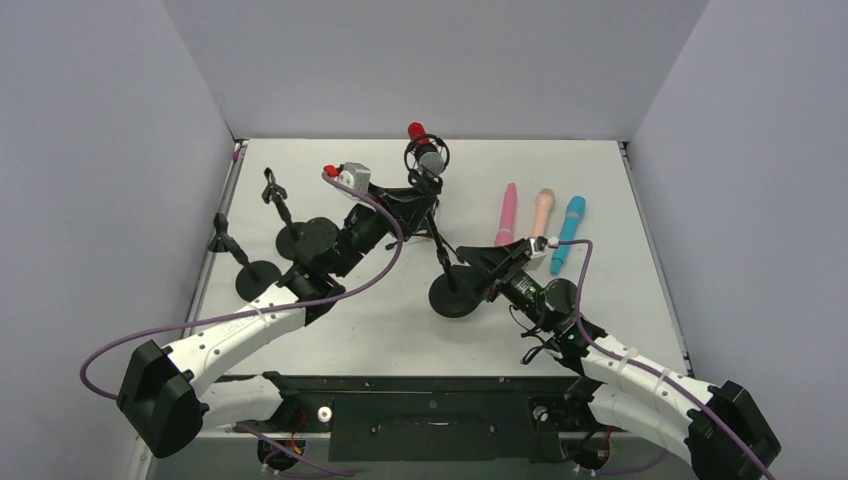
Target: Remove the microphone from the stand
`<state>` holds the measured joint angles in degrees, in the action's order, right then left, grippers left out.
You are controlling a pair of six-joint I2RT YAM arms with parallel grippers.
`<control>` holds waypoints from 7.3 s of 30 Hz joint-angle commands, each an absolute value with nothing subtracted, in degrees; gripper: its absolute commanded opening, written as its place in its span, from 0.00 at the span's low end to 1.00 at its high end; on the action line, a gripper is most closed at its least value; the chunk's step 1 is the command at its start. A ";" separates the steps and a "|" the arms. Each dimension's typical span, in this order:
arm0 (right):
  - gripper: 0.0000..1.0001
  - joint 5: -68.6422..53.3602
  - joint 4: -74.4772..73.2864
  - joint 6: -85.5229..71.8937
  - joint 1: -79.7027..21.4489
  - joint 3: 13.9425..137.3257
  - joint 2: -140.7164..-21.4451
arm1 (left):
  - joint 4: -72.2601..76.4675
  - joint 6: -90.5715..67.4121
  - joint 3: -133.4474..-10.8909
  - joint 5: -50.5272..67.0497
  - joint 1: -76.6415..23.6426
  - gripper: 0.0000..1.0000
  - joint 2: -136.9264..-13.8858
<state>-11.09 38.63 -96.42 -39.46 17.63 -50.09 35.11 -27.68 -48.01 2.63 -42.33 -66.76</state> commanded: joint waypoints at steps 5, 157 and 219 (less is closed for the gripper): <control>0.62 -8.94 44.62 -100.17 -41.39 17.13 -51.55 | 47.50 -28.23 -48.65 0.54 -43.92 0.00 -64.08; 0.64 2.07 -11.44 -33.75 -40.76 40.73 -41.36 | 41.59 -3.18 -18.45 -38.51 -68.18 0.00 -64.38; 0.64 -2.91 -10.39 -32.66 -38.76 41.51 -44.21 | 44.59 -6.27 -25.61 -45.30 -29.79 0.30 -66.98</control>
